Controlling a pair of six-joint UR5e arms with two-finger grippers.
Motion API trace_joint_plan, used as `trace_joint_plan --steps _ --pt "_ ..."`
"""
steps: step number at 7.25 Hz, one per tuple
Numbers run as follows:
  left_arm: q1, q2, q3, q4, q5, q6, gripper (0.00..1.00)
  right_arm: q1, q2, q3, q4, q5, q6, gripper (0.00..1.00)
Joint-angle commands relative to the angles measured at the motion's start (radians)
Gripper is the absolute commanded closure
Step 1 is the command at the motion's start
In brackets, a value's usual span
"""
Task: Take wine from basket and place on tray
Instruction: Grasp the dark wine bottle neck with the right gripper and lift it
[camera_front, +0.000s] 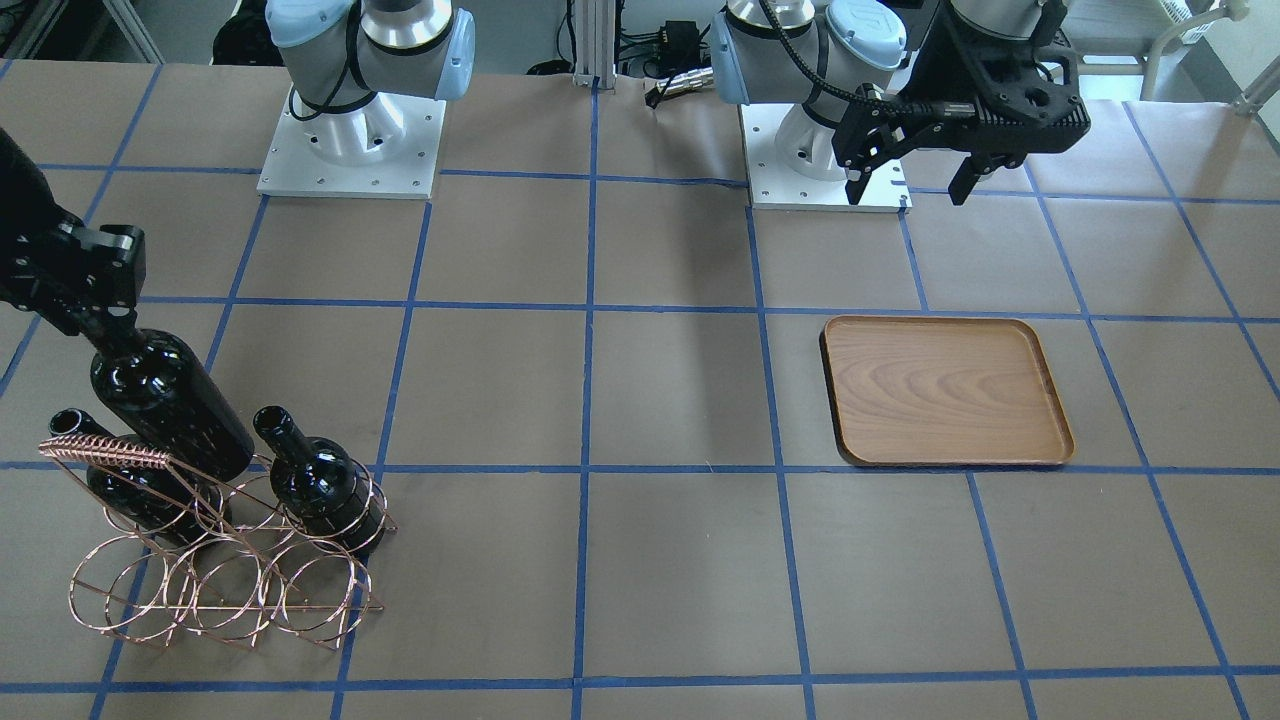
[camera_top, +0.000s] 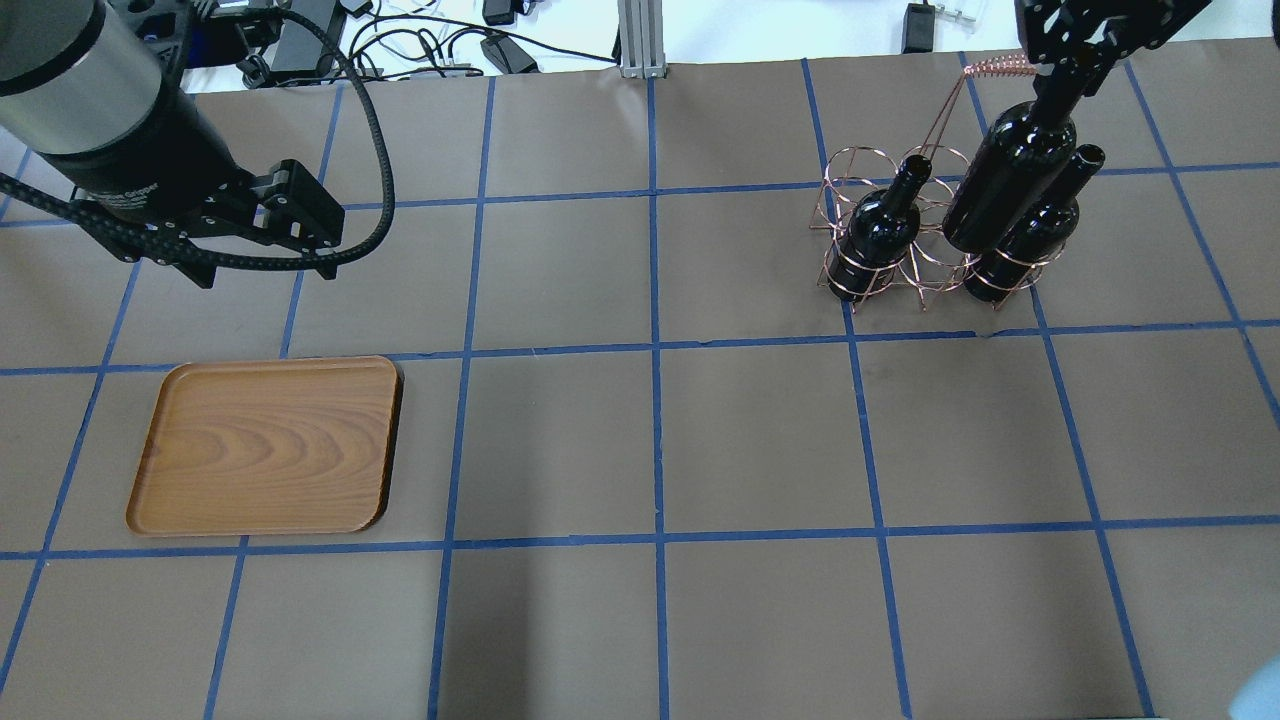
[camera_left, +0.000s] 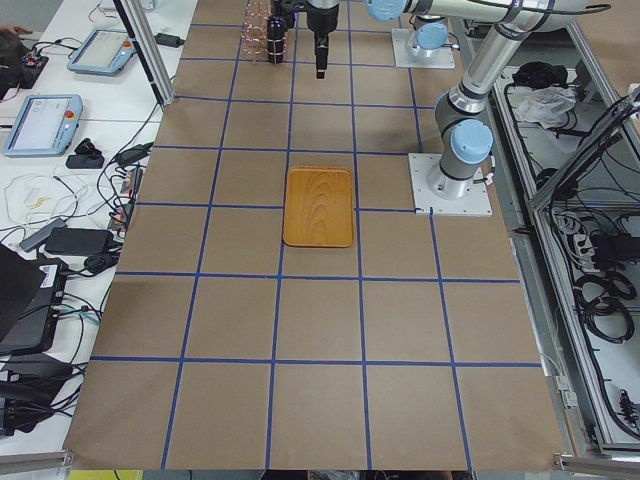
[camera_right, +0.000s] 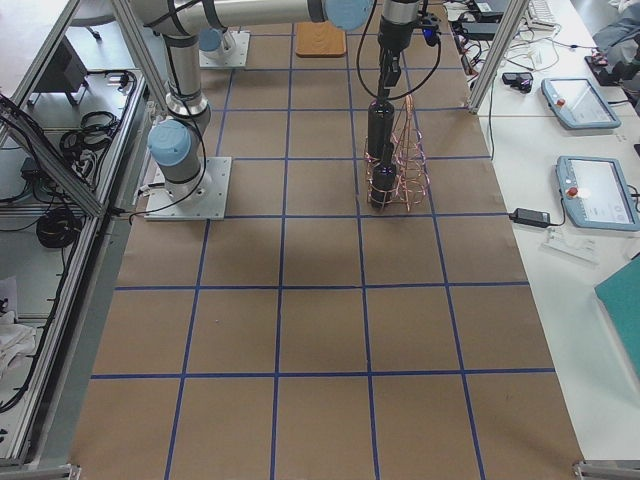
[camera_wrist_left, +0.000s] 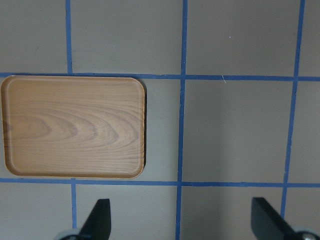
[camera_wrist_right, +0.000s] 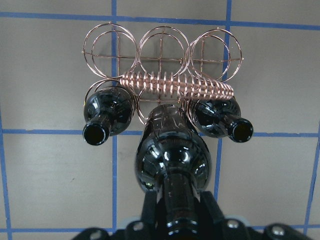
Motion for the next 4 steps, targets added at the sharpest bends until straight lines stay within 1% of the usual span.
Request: trace_joint_plan --steps 1,3,4 --pt "0.001 0.000 0.000 0.001 0.000 0.005 0.00 0.010 -0.015 0.059 0.032 -0.003 0.009 0.87" --pt "0.003 0.000 0.000 0.001 -0.004 0.005 0.00 0.026 -0.108 0.223 0.027 0.015 0.044 0.87" --pt "0.003 0.001 0.000 0.001 -0.003 0.005 0.00 0.069 -0.155 0.306 0.020 0.018 0.117 0.88"
